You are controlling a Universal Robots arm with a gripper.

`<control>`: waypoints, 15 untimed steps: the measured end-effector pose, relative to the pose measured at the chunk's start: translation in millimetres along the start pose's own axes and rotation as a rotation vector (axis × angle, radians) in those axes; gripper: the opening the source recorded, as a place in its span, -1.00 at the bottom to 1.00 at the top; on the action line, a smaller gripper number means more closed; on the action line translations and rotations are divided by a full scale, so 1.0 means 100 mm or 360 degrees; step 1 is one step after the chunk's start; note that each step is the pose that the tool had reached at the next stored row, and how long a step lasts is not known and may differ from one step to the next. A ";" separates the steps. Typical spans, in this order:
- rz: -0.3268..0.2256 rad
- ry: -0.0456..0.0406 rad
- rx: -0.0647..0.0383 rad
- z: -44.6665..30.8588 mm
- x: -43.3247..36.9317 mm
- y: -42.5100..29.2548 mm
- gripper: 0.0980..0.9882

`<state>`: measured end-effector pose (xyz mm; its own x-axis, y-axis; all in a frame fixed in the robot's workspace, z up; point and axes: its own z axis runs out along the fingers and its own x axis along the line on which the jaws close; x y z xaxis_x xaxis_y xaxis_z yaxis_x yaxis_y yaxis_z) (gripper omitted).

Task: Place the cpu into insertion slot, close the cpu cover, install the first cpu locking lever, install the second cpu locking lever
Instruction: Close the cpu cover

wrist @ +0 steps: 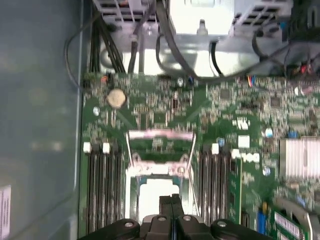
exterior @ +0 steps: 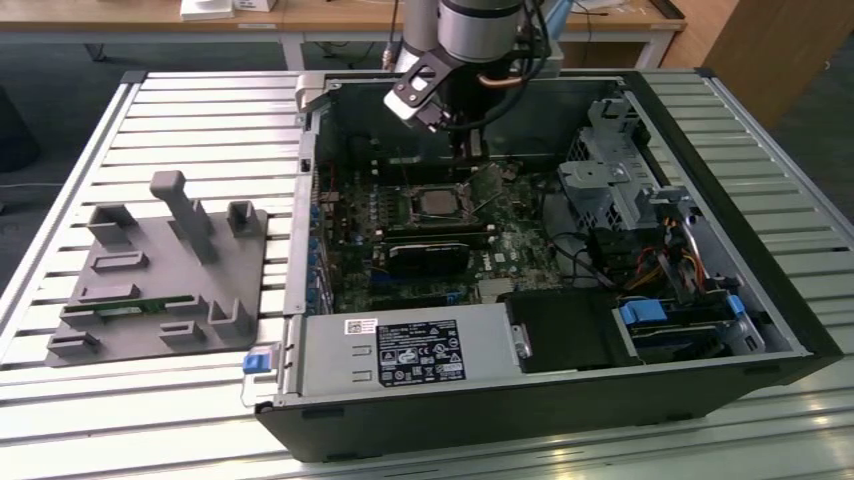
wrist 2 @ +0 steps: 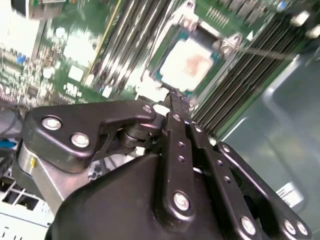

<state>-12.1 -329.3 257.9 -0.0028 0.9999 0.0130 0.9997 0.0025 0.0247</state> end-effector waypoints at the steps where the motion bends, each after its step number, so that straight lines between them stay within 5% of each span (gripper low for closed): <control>1: -0.0001 0.0003 0.0000 0.002 0.000 0.045 -0.98; 4: -0.0004 0.0042 0.0000 0.001 0.000 0.092 -0.98; 6: -0.0006 0.0053 0.0000 -0.013 0.000 0.107 -0.98; 15: -0.0006 0.0054 0.0000 -0.005 0.002 0.314 -0.98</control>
<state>19.3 -329.0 259.1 -0.0072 0.9989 0.0470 0.9997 0.0061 0.0248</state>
